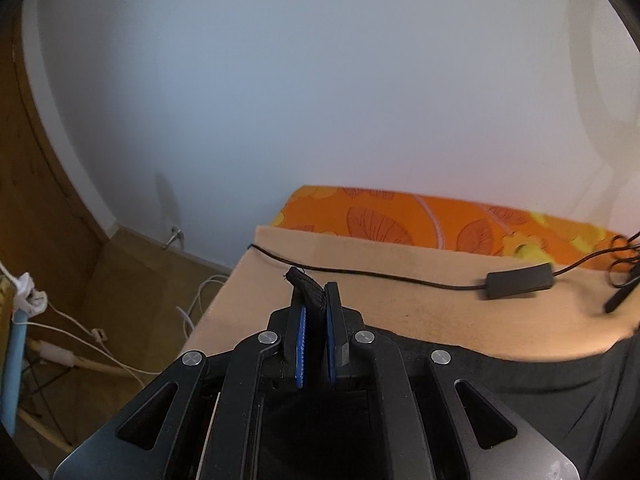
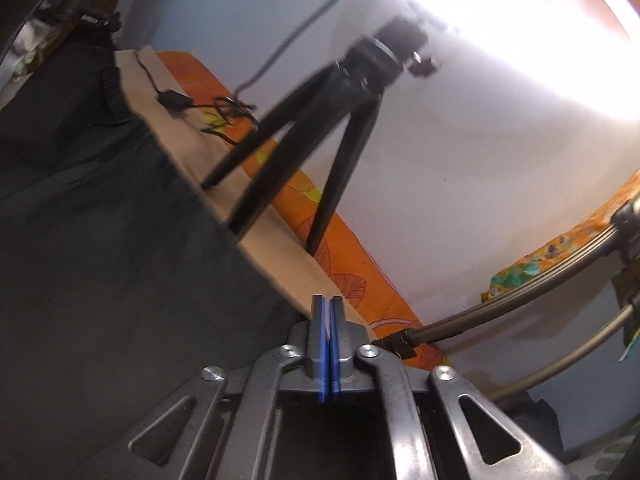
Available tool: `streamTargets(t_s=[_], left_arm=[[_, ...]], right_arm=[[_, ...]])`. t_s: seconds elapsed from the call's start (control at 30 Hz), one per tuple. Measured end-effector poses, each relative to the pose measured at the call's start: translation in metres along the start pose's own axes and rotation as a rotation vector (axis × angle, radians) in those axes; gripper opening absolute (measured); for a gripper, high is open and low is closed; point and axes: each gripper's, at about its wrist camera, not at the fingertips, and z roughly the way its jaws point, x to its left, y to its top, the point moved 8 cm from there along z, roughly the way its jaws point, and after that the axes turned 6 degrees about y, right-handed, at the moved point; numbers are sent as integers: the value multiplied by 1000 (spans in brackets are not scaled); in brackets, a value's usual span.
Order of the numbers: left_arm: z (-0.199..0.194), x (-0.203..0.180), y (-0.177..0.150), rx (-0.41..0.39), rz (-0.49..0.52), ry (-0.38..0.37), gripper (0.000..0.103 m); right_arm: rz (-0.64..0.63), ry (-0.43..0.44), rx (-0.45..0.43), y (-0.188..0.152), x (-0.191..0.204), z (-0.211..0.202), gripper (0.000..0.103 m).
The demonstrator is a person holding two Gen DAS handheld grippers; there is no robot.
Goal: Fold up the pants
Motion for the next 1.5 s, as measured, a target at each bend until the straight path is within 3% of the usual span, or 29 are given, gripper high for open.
streamTargets(t_s=[0.2, 0.27, 0.3, 0.33, 0.5, 0.6, 0.77, 0.93, 1.13, 1.2, 1.3, 1.33, 1.47, 1.5], left_arm=[[15, -9, -4, 6, 12, 26, 12], [14, -8, -1, 13, 5, 21, 17], [10, -5, 1, 7, 8, 39, 28], [6, -4, 4, -5, 12, 54, 33], [-37, 2, 8, -77, 46, 76, 37], [-77, -8, -2, -112, 78, 21, 45], [-141, -38, -35, -139, 165, -72, 45], [-188, -76, -81, -86, 185, -228, 46], [-237, -126, -104, -69, 205, -369, 46], [-250, -143, -115, -51, 210, -414, 46], [-265, -161, -132, -34, 214, -454, 46], [-270, -167, -140, -20, 205, -477, 46], [-278, -180, -164, 15, 210, -509, 46], [-281, -183, -168, 15, 212, -509, 46]], right_arm=[[78, 16, 8, -14, -18, 8, 0], [153, 56, 2, -21, -34, 0, 13], [200, 78, -4, -26, -46, -3, 27], [257, 108, -16, -33, -57, -12, 33], [458, 157, -15, -82, -99, -52, 41], [578, 212, 1, -118, -111, -73, 45], [682, 293, 33, -158, -107, -80, 46], [724, 400, 49, -174, -69, -72, 47], [739, 492, 84, -182, -31, -69, 47], [727, 475, 99, -186, -23, -68, 47], [719, 430, 85, -189, -24, -67, 62], [741, 436, 67, -191, -27, -67, 62], [795, 475, 70, -195, -31, -61, 61], [799, 491, 69, -195, -27, -58, 49]])
